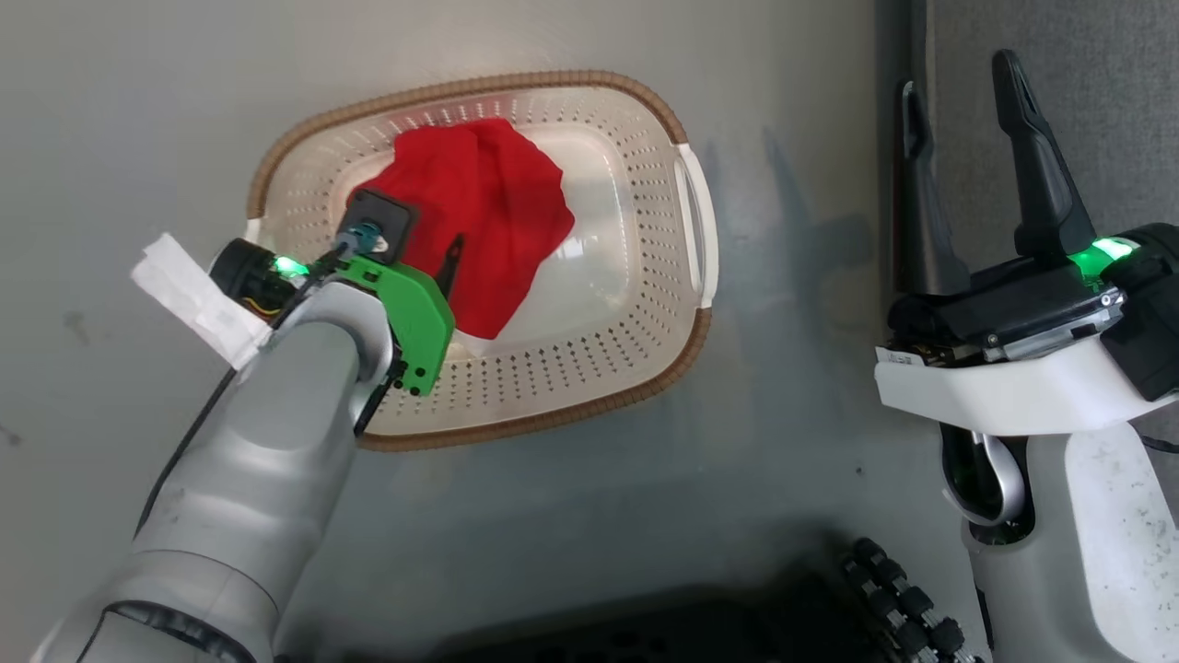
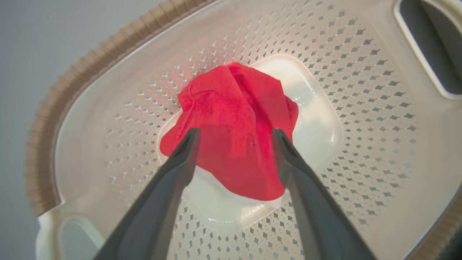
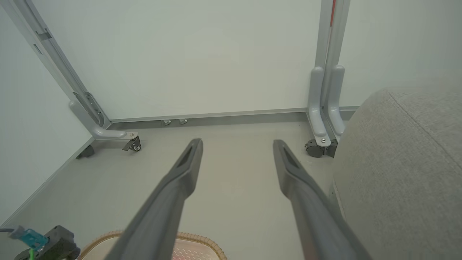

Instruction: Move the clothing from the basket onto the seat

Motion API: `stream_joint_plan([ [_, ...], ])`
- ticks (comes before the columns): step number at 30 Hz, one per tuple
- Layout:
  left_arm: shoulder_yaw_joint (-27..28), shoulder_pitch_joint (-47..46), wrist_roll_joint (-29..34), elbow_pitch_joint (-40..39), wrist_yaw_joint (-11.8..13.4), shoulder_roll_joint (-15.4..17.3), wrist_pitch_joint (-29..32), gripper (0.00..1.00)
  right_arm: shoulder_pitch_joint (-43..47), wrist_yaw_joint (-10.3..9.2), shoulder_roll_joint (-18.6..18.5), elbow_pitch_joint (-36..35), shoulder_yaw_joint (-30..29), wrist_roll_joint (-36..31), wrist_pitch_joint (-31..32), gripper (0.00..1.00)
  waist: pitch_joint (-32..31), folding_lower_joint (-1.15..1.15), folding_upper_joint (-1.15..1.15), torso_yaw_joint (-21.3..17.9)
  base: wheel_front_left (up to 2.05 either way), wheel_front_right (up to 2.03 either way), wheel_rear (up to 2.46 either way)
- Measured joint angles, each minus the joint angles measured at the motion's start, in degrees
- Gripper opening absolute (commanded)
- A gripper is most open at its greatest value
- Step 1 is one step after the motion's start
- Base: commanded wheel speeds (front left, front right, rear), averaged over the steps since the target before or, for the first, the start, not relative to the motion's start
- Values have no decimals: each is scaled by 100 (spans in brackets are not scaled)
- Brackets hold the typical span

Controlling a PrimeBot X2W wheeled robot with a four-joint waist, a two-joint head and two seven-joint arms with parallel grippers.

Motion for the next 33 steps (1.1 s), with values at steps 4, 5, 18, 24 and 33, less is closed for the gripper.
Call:
stream_joint_plan([
  [4, -24, -164, -388, 189, 0, 135, 81, 100, -64, 0, 1, 125, 98, 120, -130, 100, 411, 0, 0, -199, 0, 0, 0],
  [5, -64, -231, -401, 220, 31, 196, 89, 100, -73, 0, -2, 170, 119, 159, -170, 100, 499, 0, 0, -258, 0, 0, 0],
  [18, -297, -606, -720, 727, 11, 775, 546, 100, -169, 0, 0, 488, 396, 631, -380, 100, 1145, -1, 0, -1046, 0, 0, 0],
  [24, -445, -785, -600, 854, 355, 845, 709, 100, -209, 0, 0, 479, 431, 775, -398, 100, 1320, -1, 0, -1259, 0, 0, 0],
  [33, -699, -882, -347, 917, 911, 827, 1084, 100, -220, 0, 1, 482, 491, 893, -398, 100, 1393, -1, 0, -1334, 0, 0, 0],
])
